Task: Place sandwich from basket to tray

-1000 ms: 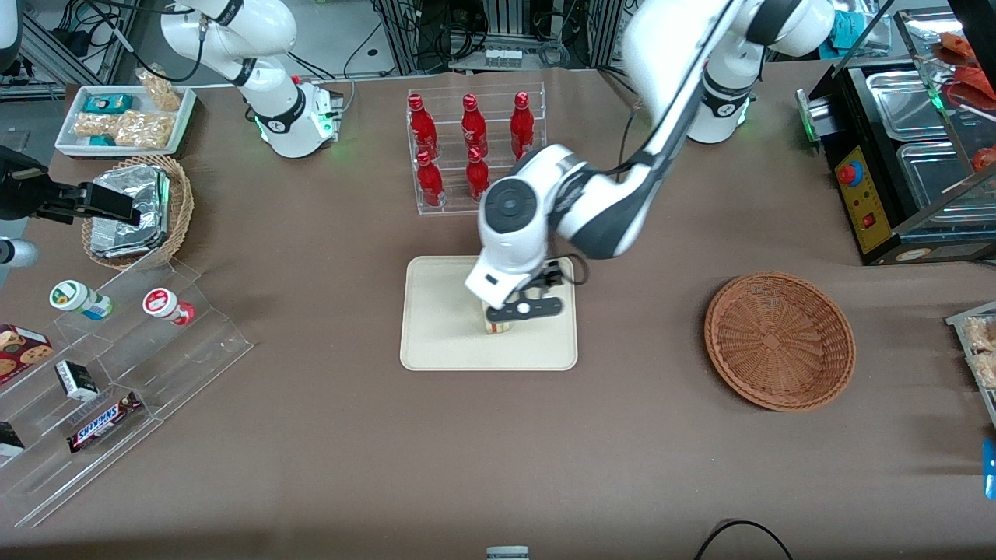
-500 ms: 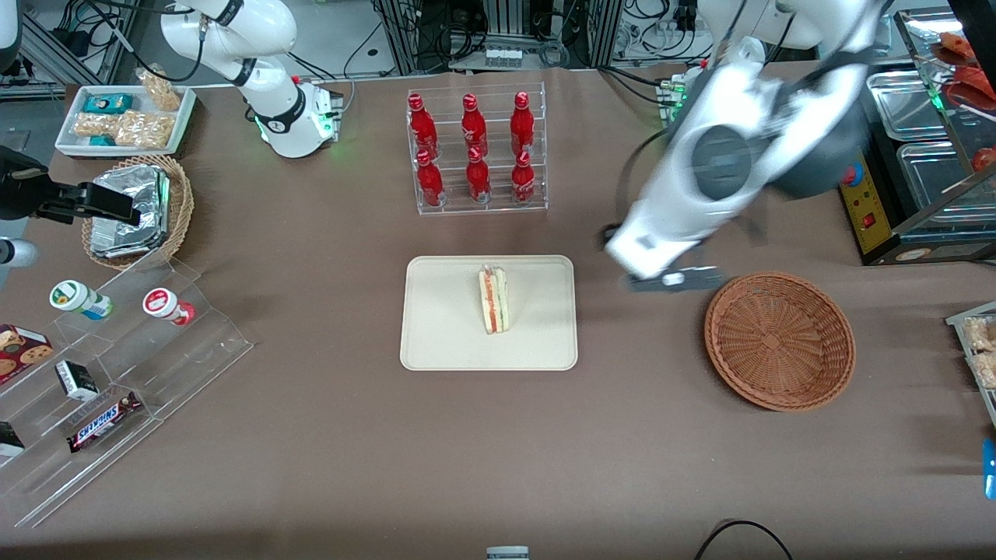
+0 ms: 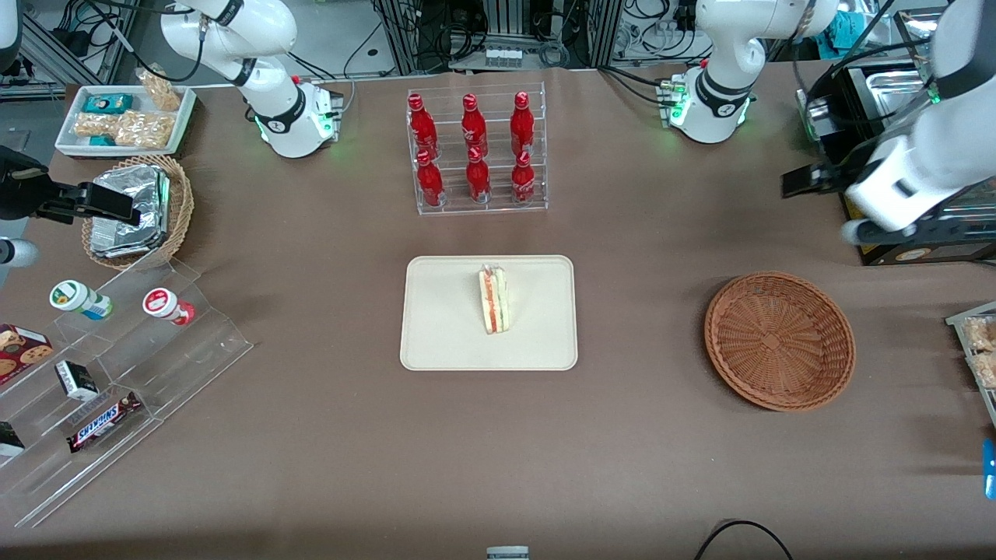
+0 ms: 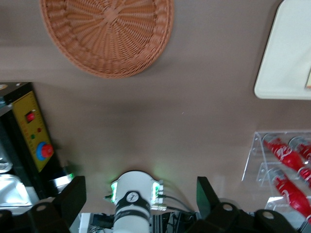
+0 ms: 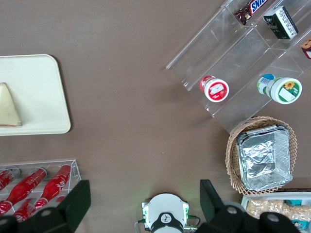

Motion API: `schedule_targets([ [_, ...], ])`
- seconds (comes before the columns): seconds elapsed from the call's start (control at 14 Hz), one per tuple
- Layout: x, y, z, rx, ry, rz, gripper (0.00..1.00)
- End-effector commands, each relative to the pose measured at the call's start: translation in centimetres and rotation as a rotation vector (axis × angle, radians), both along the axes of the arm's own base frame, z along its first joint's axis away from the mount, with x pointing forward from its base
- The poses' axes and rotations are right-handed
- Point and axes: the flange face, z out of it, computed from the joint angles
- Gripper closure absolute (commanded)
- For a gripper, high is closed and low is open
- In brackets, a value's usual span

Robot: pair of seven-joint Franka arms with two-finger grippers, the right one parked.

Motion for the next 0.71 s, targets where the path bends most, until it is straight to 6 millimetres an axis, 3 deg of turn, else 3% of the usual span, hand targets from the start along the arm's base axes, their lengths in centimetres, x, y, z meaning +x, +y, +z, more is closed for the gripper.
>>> schedule_targets([
  [0.0, -1.8, -0.3, 2.1, 0.007, 0.051, -0.078, 0.00],
  [0.14, -1.6, -0.5, 3.2, 0.011, 0.039, -0.070, 0.00],
  [0.43, 0.3, -0.7, 2.3, 0.008, 0.037, -0.062, 0.00],
  [0.64, 0.6, -0.2, 3.2, 0.018, -0.001, -0.026, 0.00],
])
